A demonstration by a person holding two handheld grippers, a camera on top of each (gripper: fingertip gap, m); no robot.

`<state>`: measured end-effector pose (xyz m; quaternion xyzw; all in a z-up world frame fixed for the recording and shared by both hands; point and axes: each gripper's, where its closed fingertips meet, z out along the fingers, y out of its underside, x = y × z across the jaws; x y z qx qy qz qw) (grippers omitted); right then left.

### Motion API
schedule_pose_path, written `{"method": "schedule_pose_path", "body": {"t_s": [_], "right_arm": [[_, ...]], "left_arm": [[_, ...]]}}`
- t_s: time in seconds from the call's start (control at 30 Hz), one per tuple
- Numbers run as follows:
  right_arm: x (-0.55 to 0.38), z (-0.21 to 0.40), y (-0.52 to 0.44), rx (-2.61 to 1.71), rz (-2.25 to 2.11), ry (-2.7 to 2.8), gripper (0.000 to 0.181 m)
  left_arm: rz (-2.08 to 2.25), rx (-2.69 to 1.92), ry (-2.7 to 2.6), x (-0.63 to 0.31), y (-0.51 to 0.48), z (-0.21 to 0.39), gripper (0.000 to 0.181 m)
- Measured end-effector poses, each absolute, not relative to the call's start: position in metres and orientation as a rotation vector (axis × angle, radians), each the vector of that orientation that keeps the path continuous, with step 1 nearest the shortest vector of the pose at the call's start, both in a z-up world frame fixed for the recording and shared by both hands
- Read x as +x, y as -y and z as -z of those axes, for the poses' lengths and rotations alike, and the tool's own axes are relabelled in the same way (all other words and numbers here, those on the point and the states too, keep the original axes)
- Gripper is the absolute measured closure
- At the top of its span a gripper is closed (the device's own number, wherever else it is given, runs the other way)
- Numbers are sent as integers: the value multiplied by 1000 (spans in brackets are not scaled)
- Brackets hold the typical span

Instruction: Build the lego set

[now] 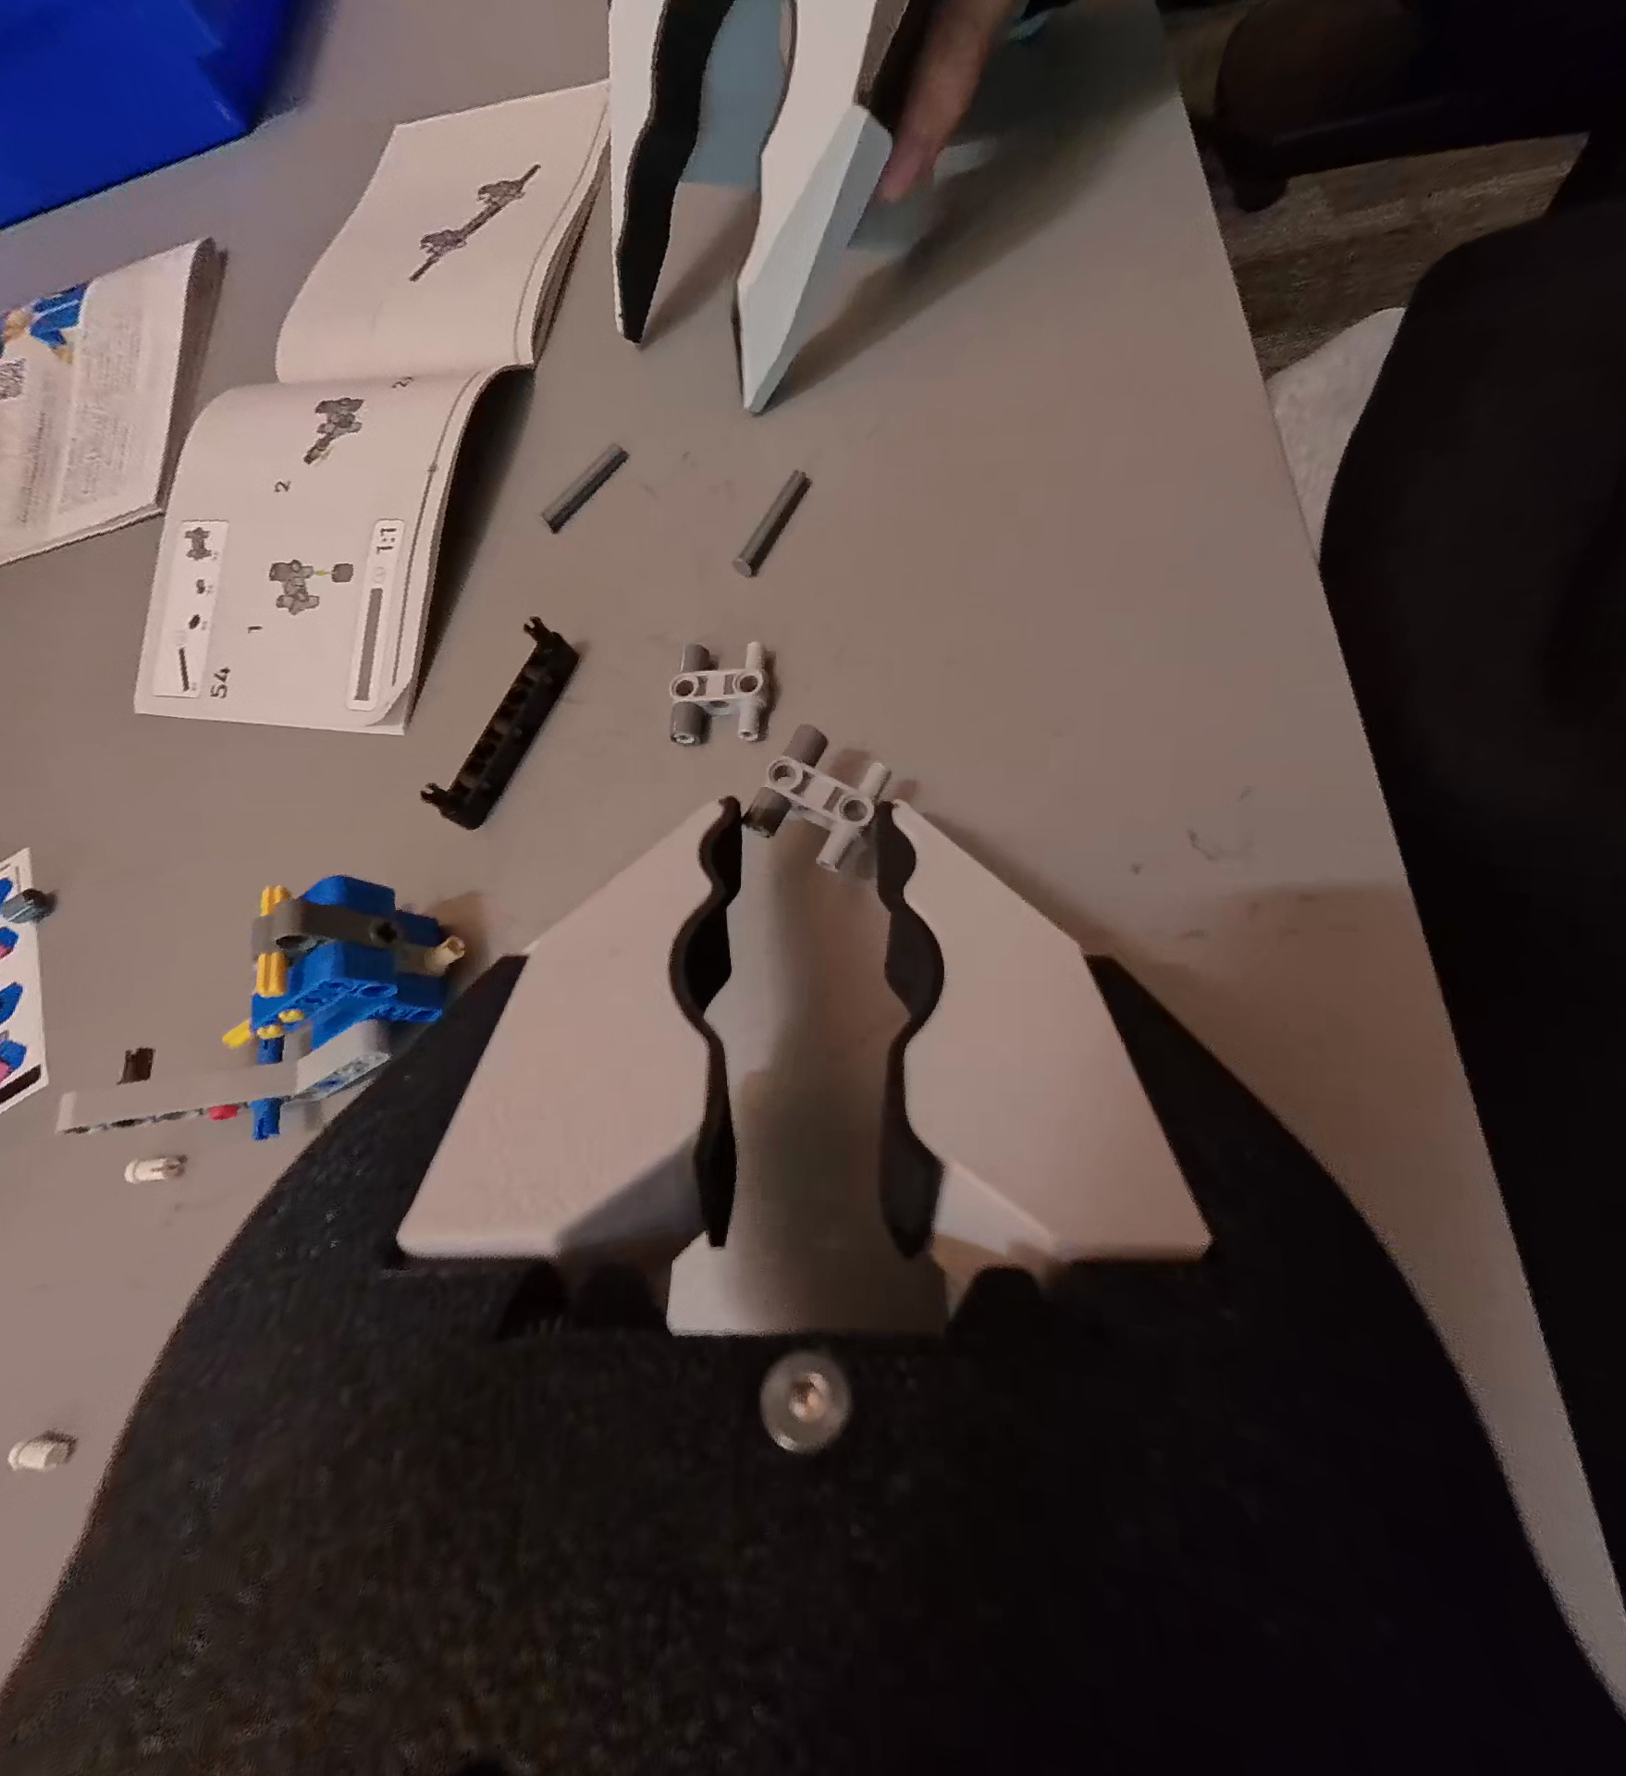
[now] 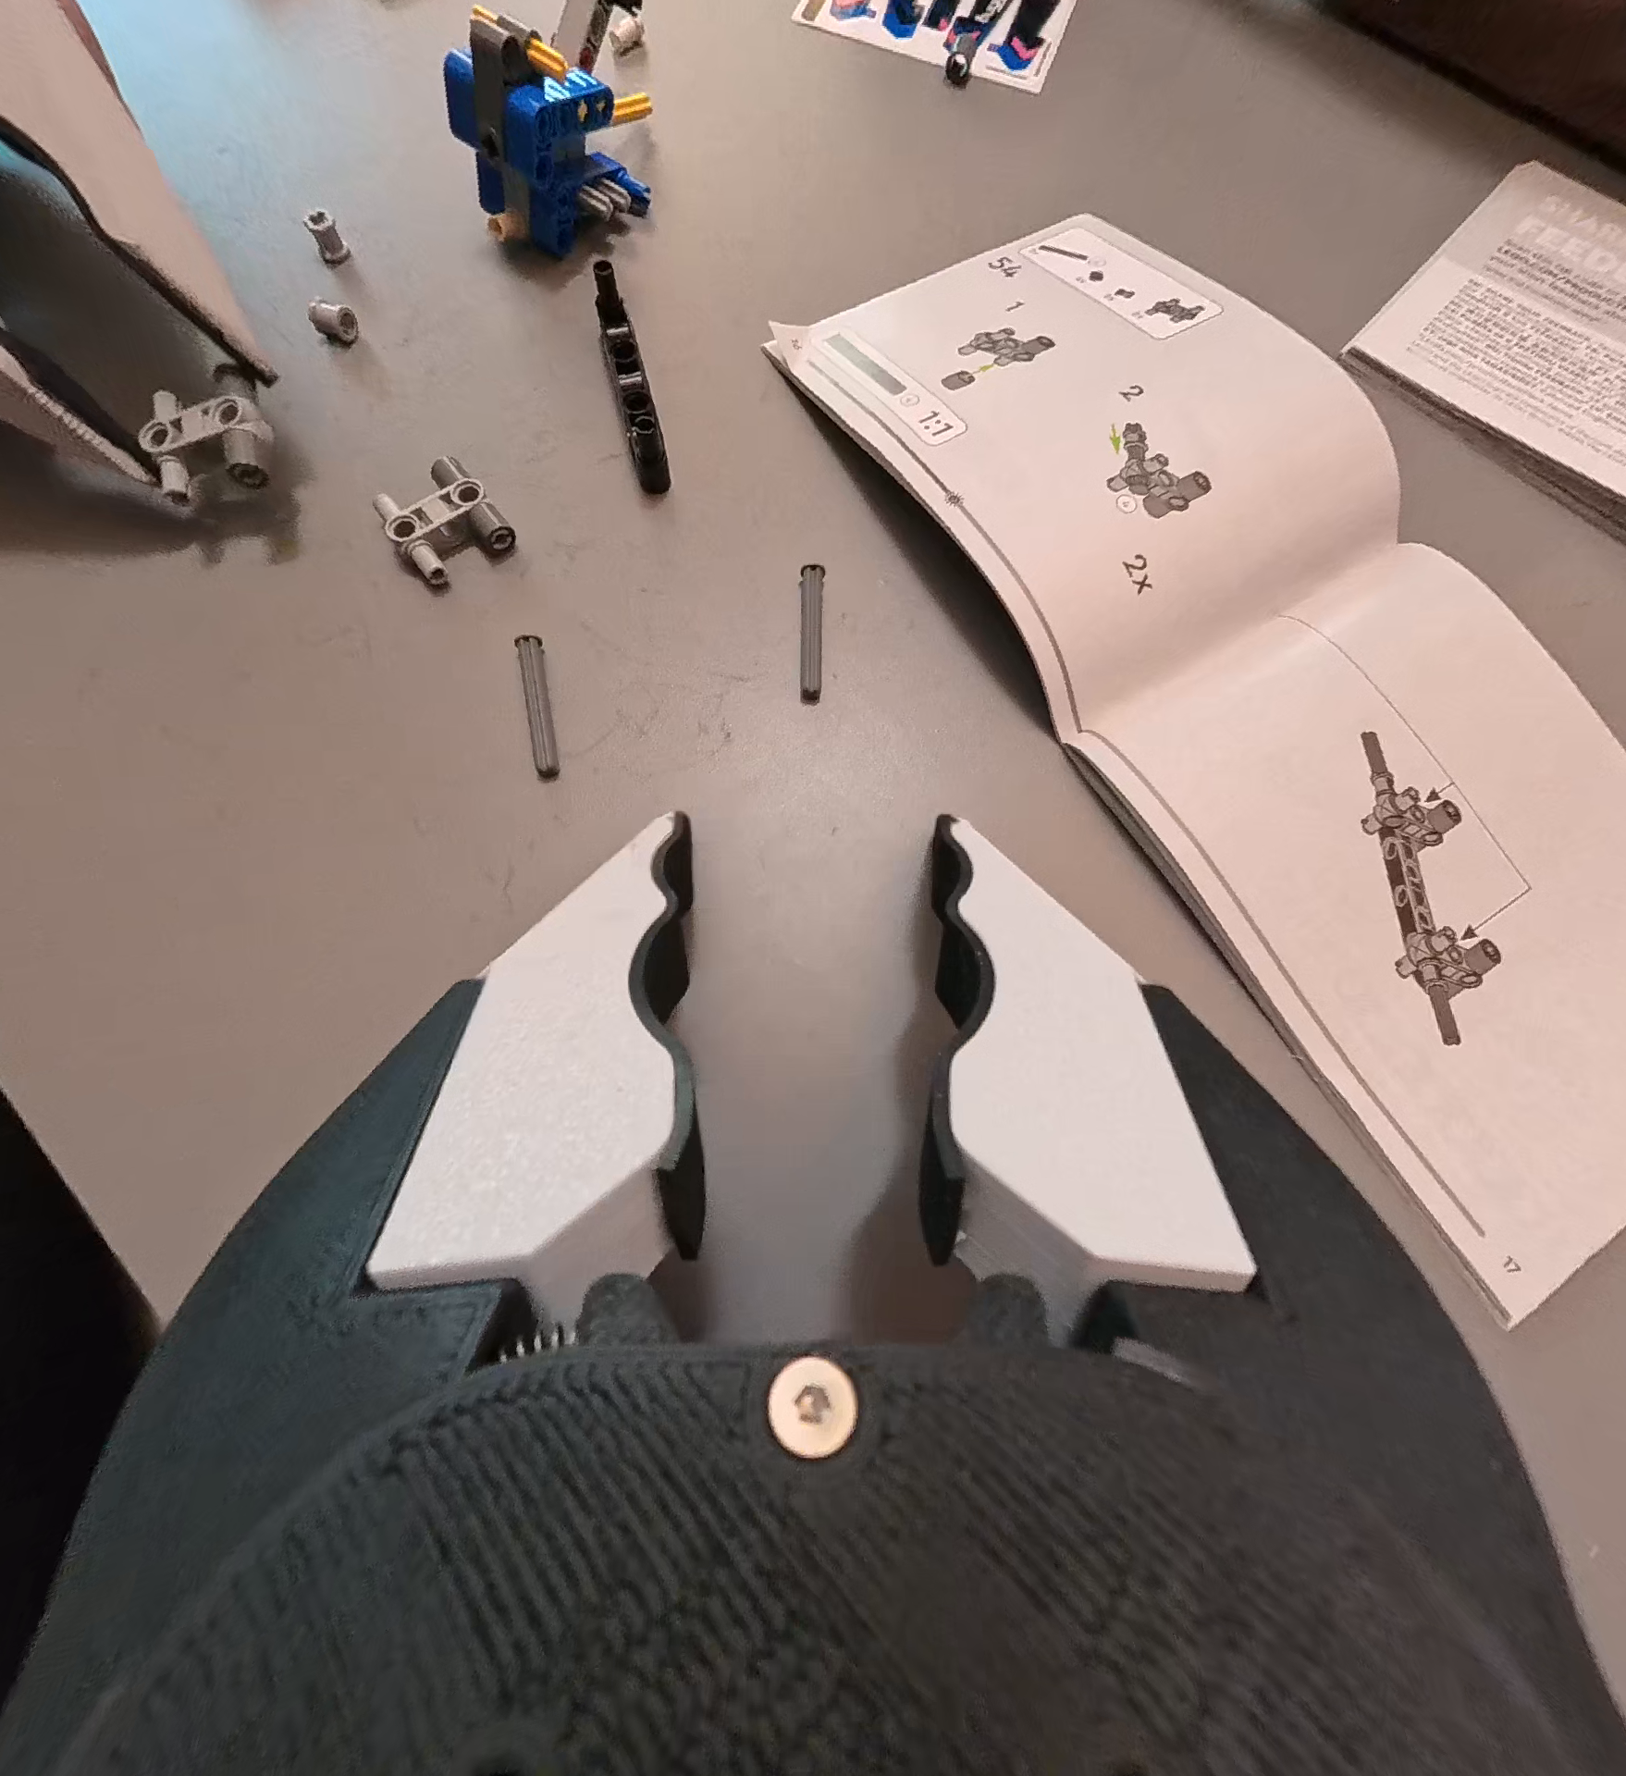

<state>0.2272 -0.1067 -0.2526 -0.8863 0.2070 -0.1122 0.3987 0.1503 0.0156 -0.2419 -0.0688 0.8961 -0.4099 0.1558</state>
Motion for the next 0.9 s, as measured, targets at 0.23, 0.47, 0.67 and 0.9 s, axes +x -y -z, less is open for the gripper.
{"method": "schedule_pose_path", "body": {"t_s": [0.23,0.47,0.67,0.9], "right_arm": [[206,231,105,-2235,305,-377,134],[169,204,41,-1933,-136,-491,147],[149,190,25,-1710,-523,-509,161],[150,184,21,-1622,-613,-545,175]], "left_arm": [[1053,-151,-2465,159,-17,229,156],[956,70,-2207,169,5,206,157],[1108,131,-2075,162,23,182,157],[1087,184,-2048,158,28,181,157]]}}
